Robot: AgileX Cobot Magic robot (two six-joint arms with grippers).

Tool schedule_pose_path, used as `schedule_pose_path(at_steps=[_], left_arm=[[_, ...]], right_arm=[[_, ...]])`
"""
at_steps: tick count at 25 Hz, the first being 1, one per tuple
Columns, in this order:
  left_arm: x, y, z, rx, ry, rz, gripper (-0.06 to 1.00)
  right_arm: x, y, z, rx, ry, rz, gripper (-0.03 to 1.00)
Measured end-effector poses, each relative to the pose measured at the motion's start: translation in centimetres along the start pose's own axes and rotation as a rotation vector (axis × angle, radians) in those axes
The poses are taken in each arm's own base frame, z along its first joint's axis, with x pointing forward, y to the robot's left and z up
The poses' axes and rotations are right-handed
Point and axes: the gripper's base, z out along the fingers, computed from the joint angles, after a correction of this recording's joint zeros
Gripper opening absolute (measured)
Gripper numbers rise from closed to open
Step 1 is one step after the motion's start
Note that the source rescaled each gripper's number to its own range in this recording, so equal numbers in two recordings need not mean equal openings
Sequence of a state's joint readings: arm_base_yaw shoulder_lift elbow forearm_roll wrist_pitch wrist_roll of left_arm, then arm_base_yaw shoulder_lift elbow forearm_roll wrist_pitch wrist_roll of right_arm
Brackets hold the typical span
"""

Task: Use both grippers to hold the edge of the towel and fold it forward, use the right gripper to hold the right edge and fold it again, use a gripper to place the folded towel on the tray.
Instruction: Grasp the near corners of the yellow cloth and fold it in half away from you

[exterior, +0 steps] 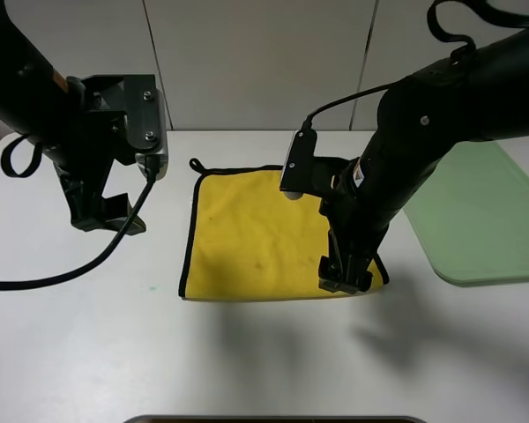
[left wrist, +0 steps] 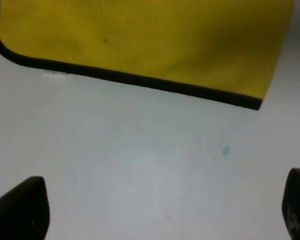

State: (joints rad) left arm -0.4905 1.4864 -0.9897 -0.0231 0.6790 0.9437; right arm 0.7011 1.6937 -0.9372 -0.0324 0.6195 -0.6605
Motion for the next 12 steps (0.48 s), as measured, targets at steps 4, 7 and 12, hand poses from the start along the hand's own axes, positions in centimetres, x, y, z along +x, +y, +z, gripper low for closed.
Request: schedule_pose_path(at_steps=[4, 7, 12], left_arm=[[-0.3, -0.1, 0.8, 0.034, -0.02, -0.028, 0.92], [-0.6, -0.2, 1.3, 0.062, -0.041, -0.029, 0.92], [-1.0, -0.4, 1.7, 0.099, -0.081, -0.016, 0.92]], right_arm=[[-0.1, -0.2, 0.7, 0.012, -0.001, -0.037, 1.0], [-0.1, -0.2, 1.4, 0.008, 0.009, -0.094, 1.0], [0.7, 0.5, 3.2, -0.039, 0.058, -0.139, 1.0]])
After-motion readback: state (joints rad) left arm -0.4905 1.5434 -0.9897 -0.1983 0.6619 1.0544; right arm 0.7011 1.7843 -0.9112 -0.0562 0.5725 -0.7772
